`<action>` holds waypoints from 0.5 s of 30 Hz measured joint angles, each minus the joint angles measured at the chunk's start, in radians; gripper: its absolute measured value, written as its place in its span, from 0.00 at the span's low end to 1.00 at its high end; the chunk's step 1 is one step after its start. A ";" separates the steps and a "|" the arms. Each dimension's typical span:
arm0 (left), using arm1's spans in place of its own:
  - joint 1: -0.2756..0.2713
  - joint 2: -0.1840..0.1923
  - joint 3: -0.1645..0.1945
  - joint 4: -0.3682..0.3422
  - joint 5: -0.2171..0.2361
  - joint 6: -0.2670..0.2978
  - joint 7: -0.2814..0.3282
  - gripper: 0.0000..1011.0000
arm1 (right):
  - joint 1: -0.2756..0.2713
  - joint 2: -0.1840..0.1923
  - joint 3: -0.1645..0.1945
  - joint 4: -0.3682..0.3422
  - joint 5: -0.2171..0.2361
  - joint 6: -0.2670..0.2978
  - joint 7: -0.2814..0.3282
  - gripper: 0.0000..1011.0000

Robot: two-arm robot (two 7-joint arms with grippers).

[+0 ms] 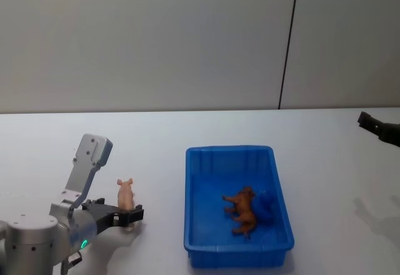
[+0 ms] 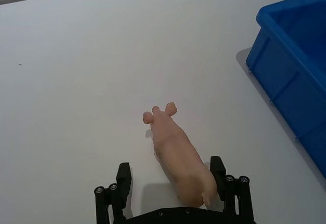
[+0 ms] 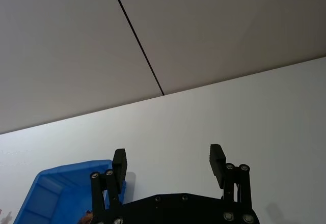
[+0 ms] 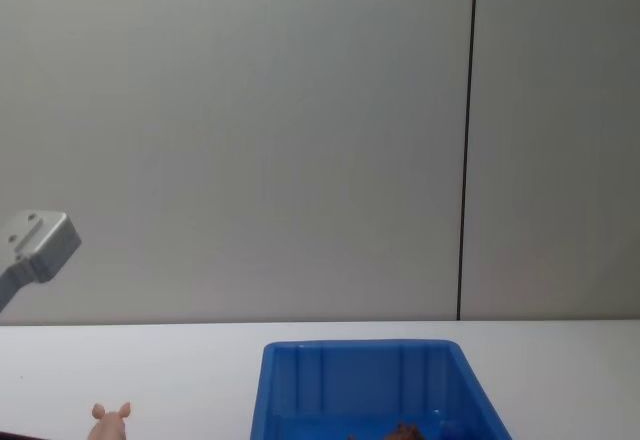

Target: Pick up the two dolls from the table and place them into the box.

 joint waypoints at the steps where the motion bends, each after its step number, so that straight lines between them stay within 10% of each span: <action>1: 0.000 -0.001 0.000 0.002 -0.001 0.001 0.001 0.98 | 0.000 0.000 0.000 0.000 0.000 0.000 0.000 0.99; 15: -0.005 -0.012 0.001 0.023 -0.010 0.011 0.012 0.61 | 0.000 0.000 0.000 0.000 0.000 0.000 0.000 0.99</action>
